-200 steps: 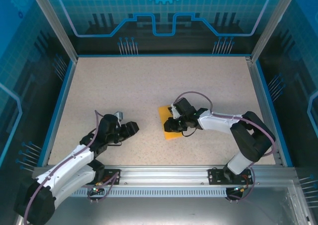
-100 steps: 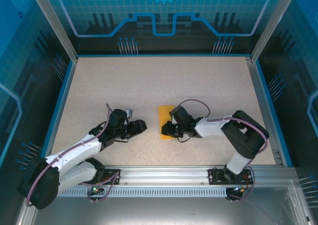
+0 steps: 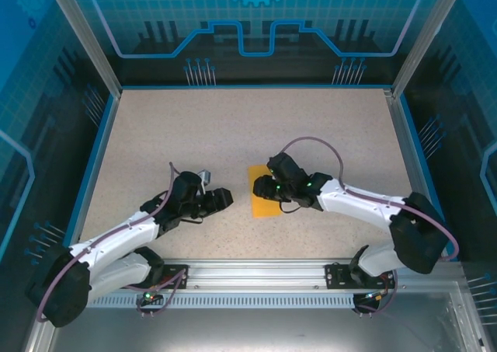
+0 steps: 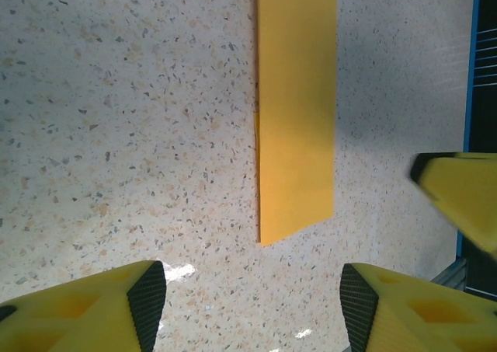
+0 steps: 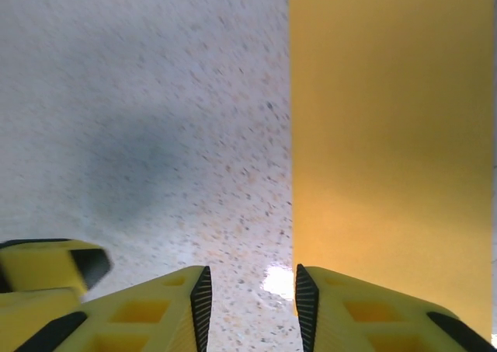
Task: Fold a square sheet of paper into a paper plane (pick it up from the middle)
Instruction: Rotate the paper at the center of the table.
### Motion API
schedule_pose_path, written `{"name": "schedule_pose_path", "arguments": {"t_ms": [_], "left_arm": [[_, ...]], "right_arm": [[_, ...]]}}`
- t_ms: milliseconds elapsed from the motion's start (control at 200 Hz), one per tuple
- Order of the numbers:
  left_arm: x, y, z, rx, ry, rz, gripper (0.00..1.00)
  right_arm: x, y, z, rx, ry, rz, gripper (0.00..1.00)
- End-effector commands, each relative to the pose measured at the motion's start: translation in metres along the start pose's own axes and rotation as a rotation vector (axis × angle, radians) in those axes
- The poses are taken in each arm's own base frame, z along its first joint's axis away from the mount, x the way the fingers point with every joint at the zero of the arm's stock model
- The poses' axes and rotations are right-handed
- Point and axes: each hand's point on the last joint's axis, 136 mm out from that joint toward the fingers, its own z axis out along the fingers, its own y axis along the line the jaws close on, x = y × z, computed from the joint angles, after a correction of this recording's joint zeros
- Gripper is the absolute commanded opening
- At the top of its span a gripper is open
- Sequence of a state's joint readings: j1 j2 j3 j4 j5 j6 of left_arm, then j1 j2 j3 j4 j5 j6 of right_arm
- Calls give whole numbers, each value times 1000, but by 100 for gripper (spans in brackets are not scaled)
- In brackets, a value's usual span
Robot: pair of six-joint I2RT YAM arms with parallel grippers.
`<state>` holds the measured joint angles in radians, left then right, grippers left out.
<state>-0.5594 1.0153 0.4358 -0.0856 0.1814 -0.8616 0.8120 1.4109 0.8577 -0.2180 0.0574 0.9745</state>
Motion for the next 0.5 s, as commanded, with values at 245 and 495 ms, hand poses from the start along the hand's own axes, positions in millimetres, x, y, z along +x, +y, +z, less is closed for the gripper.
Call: {"name": "schedule_pose_path", "arguments": {"t_ms": [245,495], "left_arm": [[-8,-26,1,33,16,39,66],[-5,-28,2,46,32,56,66]], "right_arm": [[10,-21,-12,108,29,-22,43],[4,-12,-12,85,47,-44,45]]}}
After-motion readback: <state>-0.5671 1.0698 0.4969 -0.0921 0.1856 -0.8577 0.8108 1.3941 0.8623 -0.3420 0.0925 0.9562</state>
